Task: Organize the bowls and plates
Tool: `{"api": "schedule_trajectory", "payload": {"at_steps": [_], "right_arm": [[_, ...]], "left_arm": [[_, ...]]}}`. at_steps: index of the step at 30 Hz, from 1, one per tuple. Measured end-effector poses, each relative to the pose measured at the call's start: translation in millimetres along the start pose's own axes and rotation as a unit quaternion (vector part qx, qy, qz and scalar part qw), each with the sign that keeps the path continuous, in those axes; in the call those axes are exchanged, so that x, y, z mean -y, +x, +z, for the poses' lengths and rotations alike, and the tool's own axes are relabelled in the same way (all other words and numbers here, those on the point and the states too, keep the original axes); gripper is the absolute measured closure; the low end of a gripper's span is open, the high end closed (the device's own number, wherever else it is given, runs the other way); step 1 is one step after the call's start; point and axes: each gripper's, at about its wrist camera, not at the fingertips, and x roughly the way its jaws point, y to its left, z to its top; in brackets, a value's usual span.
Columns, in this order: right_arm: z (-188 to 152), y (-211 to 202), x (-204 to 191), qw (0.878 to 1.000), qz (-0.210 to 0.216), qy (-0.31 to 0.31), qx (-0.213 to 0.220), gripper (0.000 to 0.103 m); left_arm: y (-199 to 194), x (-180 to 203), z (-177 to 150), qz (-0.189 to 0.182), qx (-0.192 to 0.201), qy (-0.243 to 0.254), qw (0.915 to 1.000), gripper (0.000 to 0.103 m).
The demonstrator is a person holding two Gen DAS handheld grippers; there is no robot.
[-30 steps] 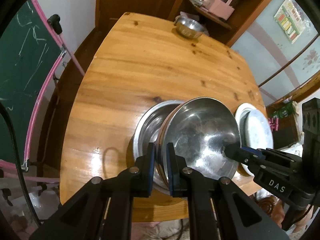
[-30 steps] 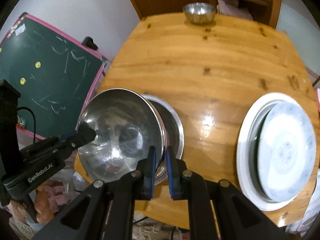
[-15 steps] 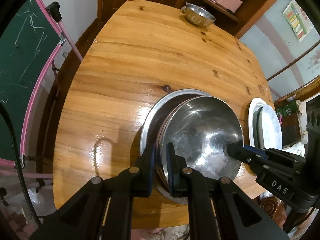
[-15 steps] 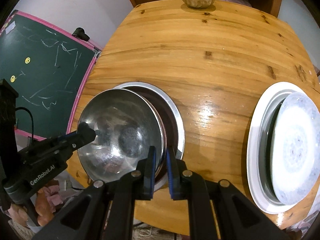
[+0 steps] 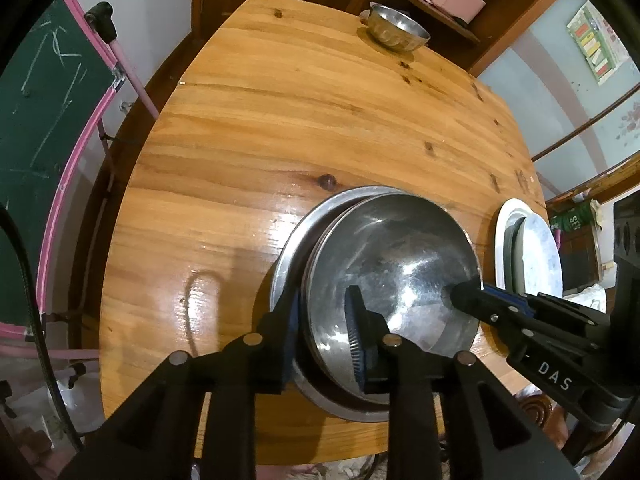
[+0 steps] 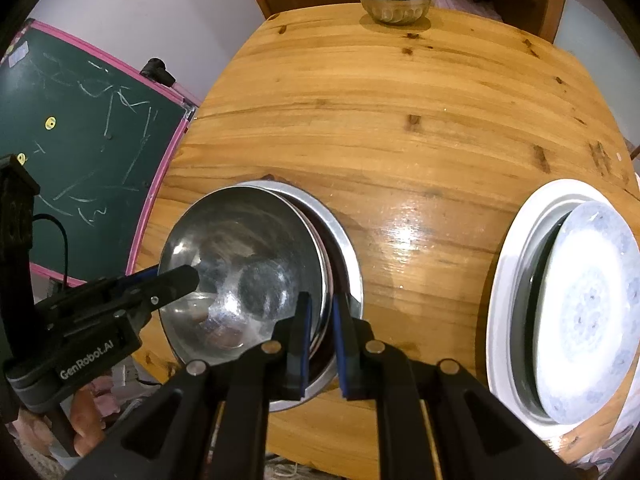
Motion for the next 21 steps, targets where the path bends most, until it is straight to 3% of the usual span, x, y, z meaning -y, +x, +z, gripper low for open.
{"api": "schedule_trajectory", "payload": {"at_steps": [6,21], "right_arm": [[-2,-3,-1,1.000,-0.003,-0.009,0.007,0.092],[-5,-18,0,0.999,-0.012,-0.007,0.031,0.091]], "left_arm": [[-10,3,3,0.010,0.016,0.005,0.9998,0.072],[-26,4,4,0.013,0.037,0.005,0.9992,0.071]]}}
